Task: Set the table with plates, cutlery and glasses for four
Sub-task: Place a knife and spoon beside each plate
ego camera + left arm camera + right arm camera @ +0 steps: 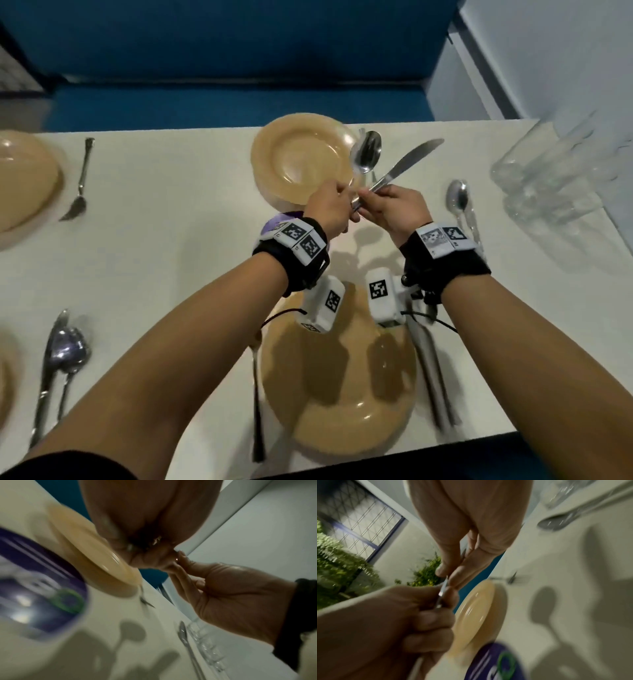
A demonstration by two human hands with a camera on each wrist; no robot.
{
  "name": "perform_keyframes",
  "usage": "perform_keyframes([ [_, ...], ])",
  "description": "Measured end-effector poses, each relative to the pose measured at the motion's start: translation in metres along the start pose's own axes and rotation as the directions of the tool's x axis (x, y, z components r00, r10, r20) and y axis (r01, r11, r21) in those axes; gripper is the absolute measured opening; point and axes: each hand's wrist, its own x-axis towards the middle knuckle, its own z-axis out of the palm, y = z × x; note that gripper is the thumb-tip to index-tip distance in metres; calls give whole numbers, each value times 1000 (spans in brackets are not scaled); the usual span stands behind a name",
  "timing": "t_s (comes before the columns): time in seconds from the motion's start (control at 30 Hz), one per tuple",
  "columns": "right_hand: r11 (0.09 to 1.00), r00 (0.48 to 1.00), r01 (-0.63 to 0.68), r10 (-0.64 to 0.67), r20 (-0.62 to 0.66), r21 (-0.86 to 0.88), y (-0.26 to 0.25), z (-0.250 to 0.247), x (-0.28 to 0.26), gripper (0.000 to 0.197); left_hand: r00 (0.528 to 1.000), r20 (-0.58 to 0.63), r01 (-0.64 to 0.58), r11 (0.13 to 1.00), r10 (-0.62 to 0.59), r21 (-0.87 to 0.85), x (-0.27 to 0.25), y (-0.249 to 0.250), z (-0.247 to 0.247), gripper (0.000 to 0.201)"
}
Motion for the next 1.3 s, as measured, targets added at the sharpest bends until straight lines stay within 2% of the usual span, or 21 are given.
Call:
perform_keyframes([
  [0.03,1000,1000,-9,10,17,-9,4,23,-5,15,999,-34,-26,998,27,50,-2,-8,-24,20],
  [0.07,996,1000,-8,10,21,-89,9,46,-9,20,997,-52,-50,991,57,127,-5,-16,-50,20],
  [0.1,963,1000,3,1,17,-271,13,68,-13,26,996,-54,-64,975,78,215,-8,-25,-76,22],
  [0.13,871,999,37,-34,14,-490,17,89,-16,31,995,-43,-77,954,94,289,-11,-34,-103,23],
  [0.17,741,995,76,-96,6,-667,19,110,-18,36,994,-27,-90,937,105,338,-12,-43,-129,24],
  [0.2,632,984,122,-178,10,-765,19,130,-22,36,994,-16,-94,923,107,373,-15,-51,-153,23],
  [0.27,508,944,265,-310,113,-820,18,164,-27,29,993,-9,-101,893,116,439,-18,-64,-195,18],
  [0.3,409,920,343,-328,214,-846,17,180,-29,30,993,-4,-105,879,121,466,-17,-70,-213,15],
  [0.37,153,864,484,-241,442,-862,17,204,-23,30,992,14,-115,863,124,492,-15,-78,-243,12],
  [0.43,-5,838,538,-103,536,-843,19,224,-12,26,992,32,-122,854,123,506,-10,-85,-263,14],
  [0.53,-78,849,527,26,527,-846,16,245,1,21,997,-2,-62,875,71,480,0,-91,-277,16],
  [0.63,-145,872,487,25,489,-861,8,255,20,18,989,-143,68,946,-24,317,17,-95,-285,18],
  [0.73,-121,923,381,-18,385,-917,2,255,41,22,949,-287,153,987,-132,53,34,-97,-297,24],
  [0.8,0,960,277,-38,276,-961,1,255,58,23,933,-323,175,984,-161,16,44,-98,-304,24],
  [0.87,148,982,185,-58,178,-972,6,259,72,24,938,-304,186,982,-166,37,51,-99,-308,24],
  [0.9,189,988,153,-58,145,-970,9,263,78,24,943,-284,189,981,-172,33,54,-99,-308,24],
  [1.03,277,997,73,-8,73,-958,21,271,91,25,954,-210,218,976,-215,-11,58,-104,-303,32],
  [1.2,203,996,84,-34,79,-976,30,274,94,27,972,-144,189,982,-186,3,58,-108,-298,32],
  [1.3,211,992,100,-95,81,-972,33,272,91,29,986,-111,136,987,-126,85,59,-109,-299,24],
])
